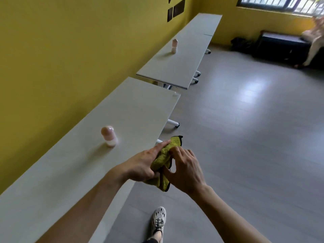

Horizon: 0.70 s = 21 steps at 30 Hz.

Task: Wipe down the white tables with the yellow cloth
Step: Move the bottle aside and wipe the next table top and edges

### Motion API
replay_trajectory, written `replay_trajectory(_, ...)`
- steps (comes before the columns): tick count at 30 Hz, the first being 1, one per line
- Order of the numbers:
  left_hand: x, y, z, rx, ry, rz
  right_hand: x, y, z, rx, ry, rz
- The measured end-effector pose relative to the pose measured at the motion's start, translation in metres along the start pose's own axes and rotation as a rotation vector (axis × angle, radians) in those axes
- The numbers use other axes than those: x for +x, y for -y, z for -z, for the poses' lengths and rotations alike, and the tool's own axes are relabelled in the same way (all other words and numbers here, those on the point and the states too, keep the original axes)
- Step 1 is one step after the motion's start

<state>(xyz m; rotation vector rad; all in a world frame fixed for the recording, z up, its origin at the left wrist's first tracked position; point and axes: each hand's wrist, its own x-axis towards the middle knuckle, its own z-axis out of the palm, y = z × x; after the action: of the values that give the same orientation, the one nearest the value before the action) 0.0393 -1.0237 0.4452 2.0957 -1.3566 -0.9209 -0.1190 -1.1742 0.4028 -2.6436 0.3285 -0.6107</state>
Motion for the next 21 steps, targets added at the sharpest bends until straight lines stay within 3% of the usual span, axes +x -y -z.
replay_trajectory(4, 0.079, -0.002, 0.04, 0.062, 0.015, -0.046, 0.063, -0.057, 0.01, -0.106, -0.017, 0.054)
replay_trajectory(7, 0.132, 0.0, 0.074, 0.107, -0.126, -0.008, 0.106, -0.104, 0.025, -0.11, -0.057, -0.028)
replay_trajectory(11, 0.197, 0.018, 0.111, -0.217, -0.336, 0.058, 0.159, -0.166, 0.047, -0.049, -0.028, -0.152)
replay_trajectory(14, 0.254, 0.02, 0.124, -0.517, -0.343, 0.044, 0.202, -0.223, 0.049, 0.094, 0.072, -0.243)
replay_trajectory(16, 0.285, 0.011, 0.135, -0.584, -0.347, 0.037, 0.228, -0.253, 0.049, 0.166, 0.186, -0.309)
replay_trajectory(19, 0.342, -0.004, 0.155, -0.558, -0.304, 0.032, 0.274, -0.303, 0.055, 0.16, 0.4, -0.251)
replay_trajectory(21, 0.377, -0.013, 0.169, -0.433, -0.246, 0.037, 0.312, -0.318, 0.058, 0.225, 0.431, -0.197)
